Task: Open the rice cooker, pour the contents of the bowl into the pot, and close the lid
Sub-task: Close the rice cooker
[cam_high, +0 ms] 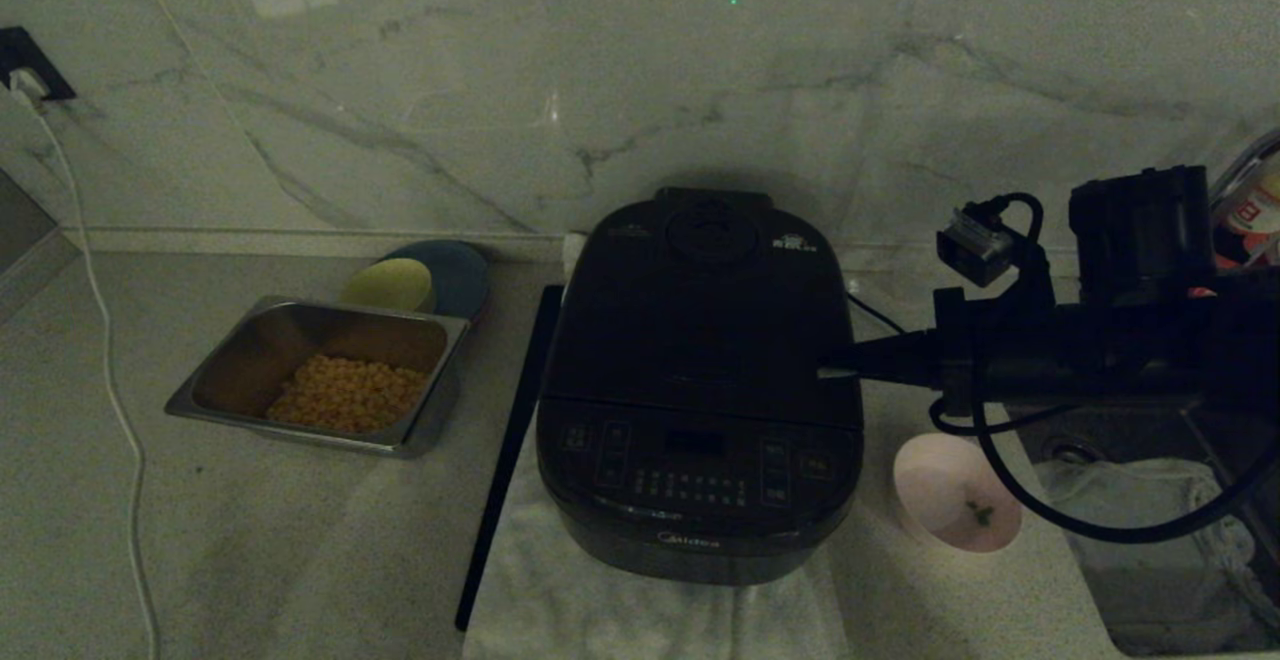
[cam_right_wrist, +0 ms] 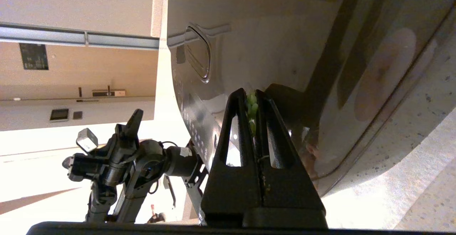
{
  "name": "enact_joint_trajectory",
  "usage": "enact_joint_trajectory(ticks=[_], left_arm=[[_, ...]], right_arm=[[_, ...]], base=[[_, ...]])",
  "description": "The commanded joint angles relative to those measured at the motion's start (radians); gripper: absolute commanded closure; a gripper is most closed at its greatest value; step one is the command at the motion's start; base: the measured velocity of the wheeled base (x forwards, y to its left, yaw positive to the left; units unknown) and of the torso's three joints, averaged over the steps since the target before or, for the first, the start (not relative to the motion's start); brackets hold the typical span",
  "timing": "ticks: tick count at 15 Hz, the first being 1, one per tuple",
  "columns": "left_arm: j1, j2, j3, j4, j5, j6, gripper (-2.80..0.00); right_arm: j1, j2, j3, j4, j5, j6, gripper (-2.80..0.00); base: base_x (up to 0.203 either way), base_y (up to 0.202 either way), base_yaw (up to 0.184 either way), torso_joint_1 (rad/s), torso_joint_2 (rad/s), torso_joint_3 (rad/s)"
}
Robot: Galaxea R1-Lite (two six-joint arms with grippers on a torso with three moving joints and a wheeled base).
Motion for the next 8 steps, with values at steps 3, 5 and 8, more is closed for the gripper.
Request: enact_joint_trajectory(ticks=[3, 5, 8], left_arm=[[0.0, 0.0, 0.0, 0.0, 0.0, 0.0, 0.0], [0.0, 0.0, 0.0, 0.0, 0.0, 0.0, 0.0], [0.0, 0.0, 0.0, 0.0, 0.0, 0.0, 0.0]], right_arm=[[0.003, 0.069, -0.004, 0.003, -0.03, 0.002, 0.0], [0.027, 0.097, -0.011, -0.013, -0.106, 0.002, 0.0], [0.03, 0.054, -0.004, -0.041, -0.111, 0.01, 0.0]], base=[[0.0, 0.0, 0.0, 0.0, 0.0, 0.0], [0.0, 0.0, 0.0, 0.0, 0.0, 0.0], [0.0, 0.0, 0.0, 0.0, 0.0, 0.0]])
